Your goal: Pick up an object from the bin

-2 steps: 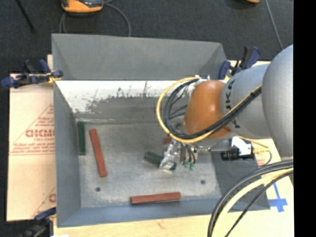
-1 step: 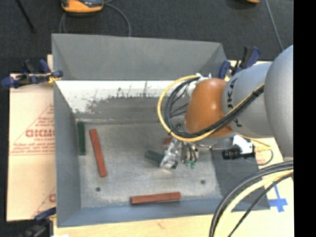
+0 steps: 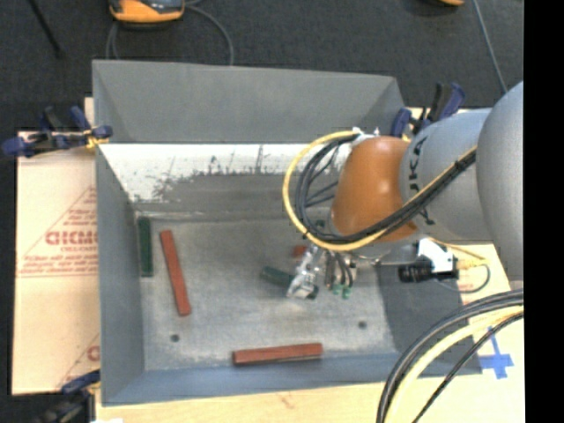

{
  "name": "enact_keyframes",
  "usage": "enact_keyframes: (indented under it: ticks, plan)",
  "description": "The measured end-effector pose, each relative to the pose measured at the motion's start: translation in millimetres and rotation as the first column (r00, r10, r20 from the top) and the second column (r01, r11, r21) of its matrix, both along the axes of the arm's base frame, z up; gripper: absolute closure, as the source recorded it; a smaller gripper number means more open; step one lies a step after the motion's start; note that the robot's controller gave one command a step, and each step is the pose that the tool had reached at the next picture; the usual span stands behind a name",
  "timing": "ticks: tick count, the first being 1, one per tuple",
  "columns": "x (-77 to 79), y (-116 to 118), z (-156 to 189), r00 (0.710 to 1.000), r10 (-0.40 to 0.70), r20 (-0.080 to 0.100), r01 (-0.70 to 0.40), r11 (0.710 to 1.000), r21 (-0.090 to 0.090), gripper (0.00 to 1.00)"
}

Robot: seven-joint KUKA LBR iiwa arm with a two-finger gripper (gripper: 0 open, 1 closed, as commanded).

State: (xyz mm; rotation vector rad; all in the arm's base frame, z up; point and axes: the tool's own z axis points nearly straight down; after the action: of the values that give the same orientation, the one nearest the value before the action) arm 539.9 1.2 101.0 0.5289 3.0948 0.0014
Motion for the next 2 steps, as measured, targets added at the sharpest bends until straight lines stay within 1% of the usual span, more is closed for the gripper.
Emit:
enact_keyframes:
  ticks: [1, 2]
  plan:
    - [-0.9, -0.1, 9.6, 1.0, 0.001, -0.004, -0.001, 1.0, 0.0, 1.0]
    - [-0.2, -0.3, 24.3, 1.0, 0.002, -0.001, -0.002, 1.0, 0.0, 1.0]
